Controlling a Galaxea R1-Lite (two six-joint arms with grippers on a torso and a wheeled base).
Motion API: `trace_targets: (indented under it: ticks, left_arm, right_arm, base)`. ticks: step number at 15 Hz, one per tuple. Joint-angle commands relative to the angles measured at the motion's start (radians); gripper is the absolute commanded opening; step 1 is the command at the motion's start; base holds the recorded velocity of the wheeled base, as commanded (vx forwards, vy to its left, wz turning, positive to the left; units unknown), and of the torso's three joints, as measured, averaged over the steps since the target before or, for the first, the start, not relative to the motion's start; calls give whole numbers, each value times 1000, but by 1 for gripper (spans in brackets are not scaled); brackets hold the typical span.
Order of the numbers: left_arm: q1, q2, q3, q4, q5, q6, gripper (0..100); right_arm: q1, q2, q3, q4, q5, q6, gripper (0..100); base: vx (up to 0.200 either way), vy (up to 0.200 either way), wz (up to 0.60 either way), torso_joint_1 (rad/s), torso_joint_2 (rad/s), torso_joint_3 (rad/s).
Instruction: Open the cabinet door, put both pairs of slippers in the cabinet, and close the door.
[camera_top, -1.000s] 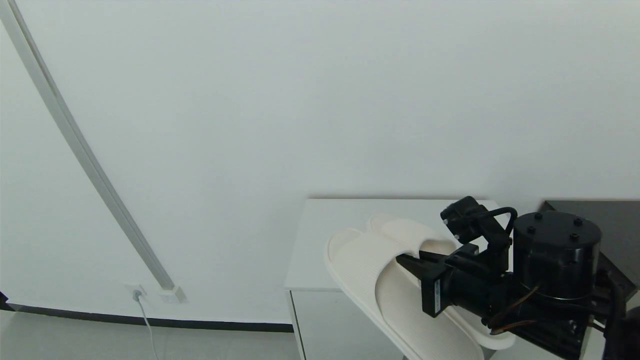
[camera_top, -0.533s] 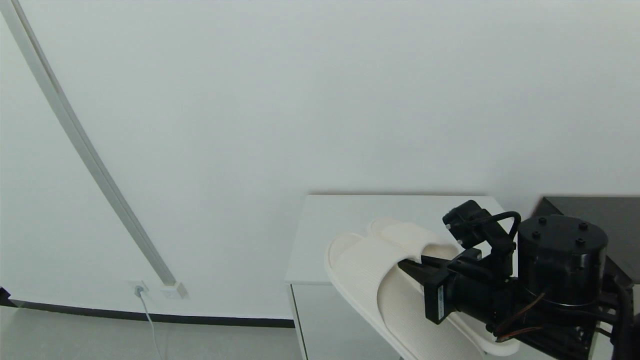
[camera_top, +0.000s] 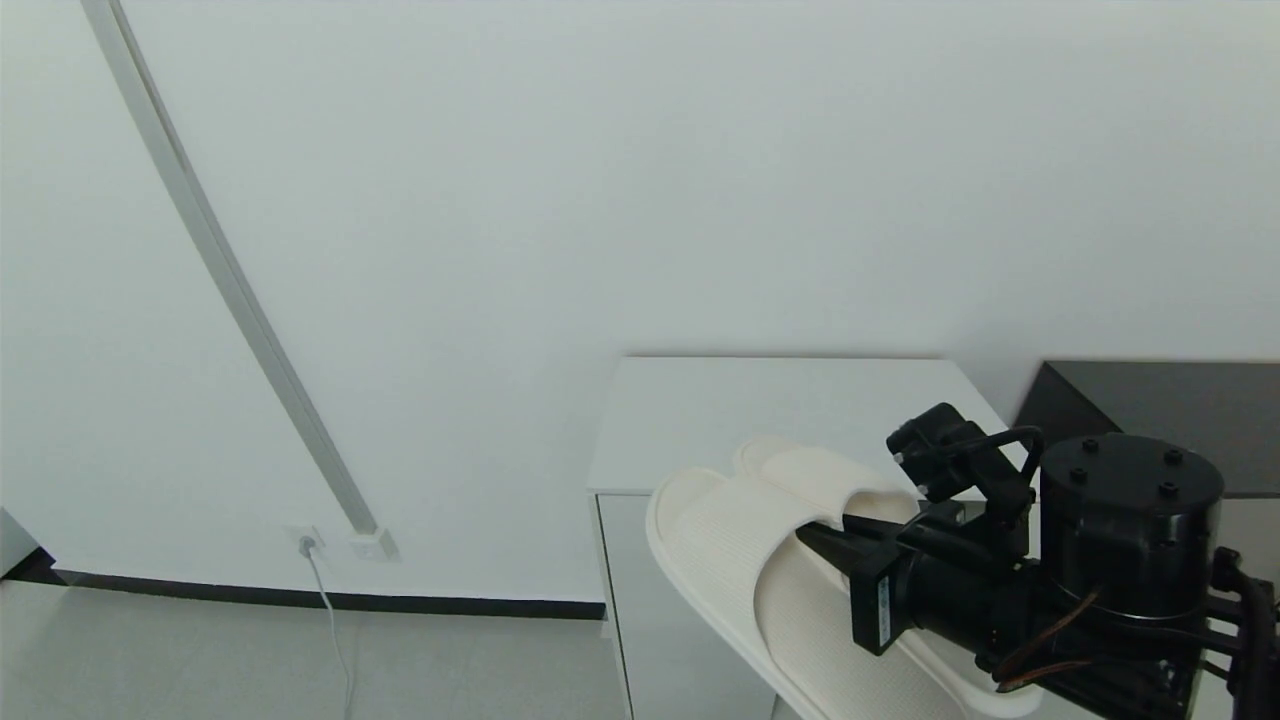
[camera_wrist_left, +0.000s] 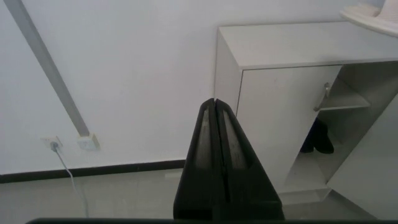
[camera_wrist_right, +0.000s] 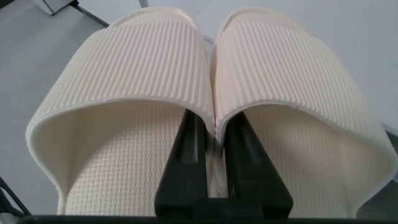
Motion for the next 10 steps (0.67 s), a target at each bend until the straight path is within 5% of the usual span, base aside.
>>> trace_targets:
  ticks: [1, 10]
  left_arm:
    - [1, 1, 0, 0, 0, 0, 0]
    - [1, 1, 0, 1, -1, 1, 0]
  right_arm:
    - [0, 4, 3, -1, 0, 0, 0]
    - [0, 5, 11, -3, 0, 0, 0]
  base:
    - [0, 0, 0, 0, 0, 0]
    - [0, 0, 0, 0, 0, 0]
